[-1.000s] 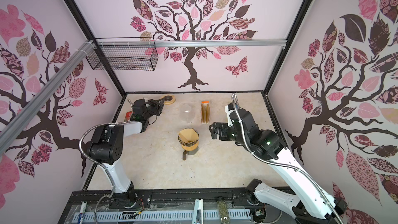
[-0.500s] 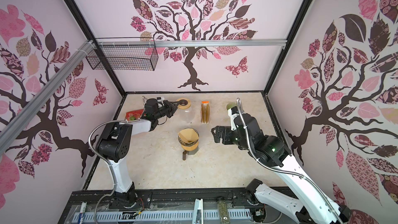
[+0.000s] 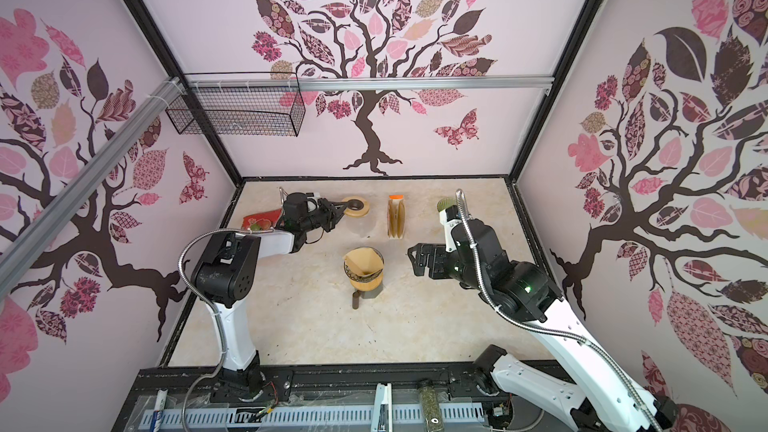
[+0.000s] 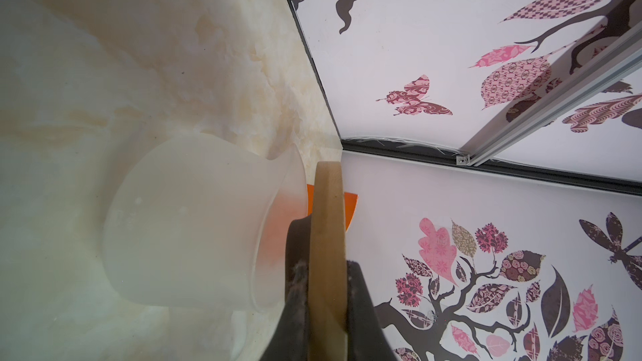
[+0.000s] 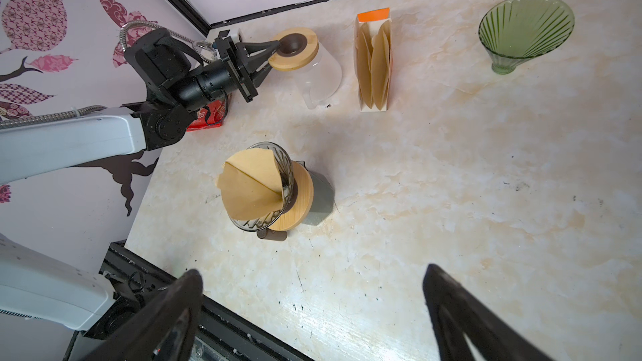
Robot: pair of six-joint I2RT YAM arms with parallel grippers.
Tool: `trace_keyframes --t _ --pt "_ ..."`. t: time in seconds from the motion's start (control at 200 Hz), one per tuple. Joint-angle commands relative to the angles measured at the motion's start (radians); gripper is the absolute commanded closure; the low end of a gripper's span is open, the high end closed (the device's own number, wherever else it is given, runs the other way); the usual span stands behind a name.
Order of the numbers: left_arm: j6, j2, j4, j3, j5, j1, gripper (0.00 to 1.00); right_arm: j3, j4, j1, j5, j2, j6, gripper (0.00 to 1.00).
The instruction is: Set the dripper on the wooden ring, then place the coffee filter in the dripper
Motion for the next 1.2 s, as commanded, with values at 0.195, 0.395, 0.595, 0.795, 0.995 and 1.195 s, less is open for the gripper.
trace_keyframes --t 0.195,0.395,0.595,0.795,0.995,1.195 --pt "0.022 0.046 0.015 0.075 0.015 -0.007 0.93 -0.016 0.007 -0.001 0.007 -0.008 -0.008 0.0" --pt "0.033 0.056 0.0 0.081 0.013 -0.011 0.92 -0.018 0.006 -0.001 0.008 -0.008 -0.007 0.0" --pt "0.037 0.056 -0.005 0.08 0.008 -0.01 0.88 -0.018 0.006 -0.002 0.011 -0.005 -0.007 0.0" --pt "0.036 0.056 -0.009 0.082 0.006 -0.01 0.84 -0.018 0.007 -0.001 0.01 0.002 -0.012 0.0" --pt "0.039 0.057 -0.012 0.082 0.005 -0.01 0.8 -0.019 0.007 -0.002 0.01 0.002 -0.013 0.0" --pt "0.044 0.054 -0.022 0.086 0.006 -0.012 0.76 -0.021 0.009 -0.001 0.011 0.006 -0.014 0.0"
